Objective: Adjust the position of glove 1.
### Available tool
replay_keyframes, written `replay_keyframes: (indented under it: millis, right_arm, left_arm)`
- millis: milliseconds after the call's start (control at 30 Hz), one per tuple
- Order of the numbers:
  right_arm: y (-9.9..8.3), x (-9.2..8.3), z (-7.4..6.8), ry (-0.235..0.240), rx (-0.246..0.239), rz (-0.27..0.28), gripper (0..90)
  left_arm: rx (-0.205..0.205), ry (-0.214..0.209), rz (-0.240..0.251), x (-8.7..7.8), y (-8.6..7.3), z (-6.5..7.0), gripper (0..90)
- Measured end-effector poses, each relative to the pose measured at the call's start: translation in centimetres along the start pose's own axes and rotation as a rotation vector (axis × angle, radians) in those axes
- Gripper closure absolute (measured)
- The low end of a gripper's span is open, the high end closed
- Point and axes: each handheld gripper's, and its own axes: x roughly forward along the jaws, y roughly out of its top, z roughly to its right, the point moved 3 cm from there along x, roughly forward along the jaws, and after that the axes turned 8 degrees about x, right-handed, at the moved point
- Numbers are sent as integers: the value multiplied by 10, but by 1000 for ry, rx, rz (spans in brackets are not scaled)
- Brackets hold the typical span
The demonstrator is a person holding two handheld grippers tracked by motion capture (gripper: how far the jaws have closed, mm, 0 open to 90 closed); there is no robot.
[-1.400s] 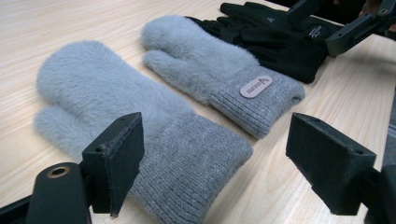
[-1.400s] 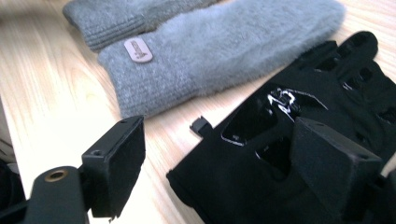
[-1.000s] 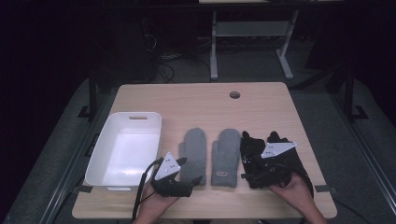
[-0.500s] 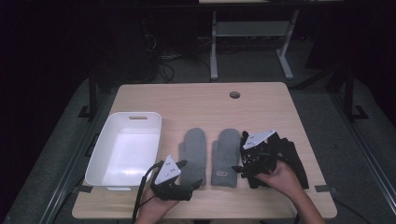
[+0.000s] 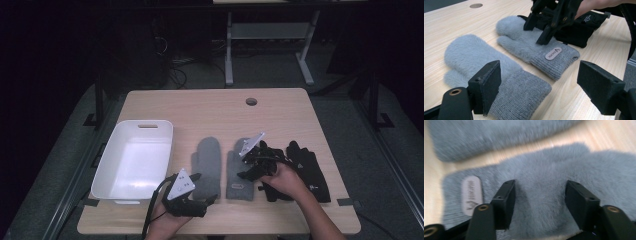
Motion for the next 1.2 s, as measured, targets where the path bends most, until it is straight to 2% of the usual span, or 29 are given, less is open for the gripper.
replay_keyframes:
  millis: [33, 167, 300, 400, 433, 533, 567, 667, 800, 967, 1067, 1200]
  right_arm:
    - [-1, 8, 1, -11, -12, -38, 458]
    - [-3, 13, 2, -3, -5, -36, 487]
    - [-7, 15, 2, 2, 24, -17, 540]
    - [-9, 14, -1, -2, 31, -16, 667]
    - [-9, 14, -1, -2, 31, -16, 667]
    - [-7, 13, -4, 0, 48, -35, 792]
    - [-7, 12, -4, -1, 56, -39, 808]
    - [-6, 7, -5, -10, 46, -30, 834]
    - [-5, 0, -5, 3, 54, -4, 842]
    - [-1, -13, -6, -10, 37, 14, 844]
    - [9, -26, -9, -2, 33, 44, 843]
    - [20, -34, -16, -2, 21, 56, 843]
  left_arm:
    - [-2, 1, 0, 0, 0, 0, 193]
    - [3, 3, -2, -2, 0, 1, 194]
    - [6, 9, -2, -2, 0, 2, 194]
    - [5, 9, -4, -3, 1, 3, 195]
    - [3, 9, -1, -3, 1, 4, 195]
    - [9, 15, 2, -5, 2, 6, 195]
    - [9, 15, 2, -5, 2, 6, 195]
    - [17, 18, 0, -6, 2, 6, 195]
    - [13, 15, -1, -5, 1, 5, 195]
    - [4, 19, 1, -7, 1, 4, 194]
    - [-3, 29, 10, -10, 2, 3, 193]
    - [-10, 33, 15, -11, 4, 2, 193]
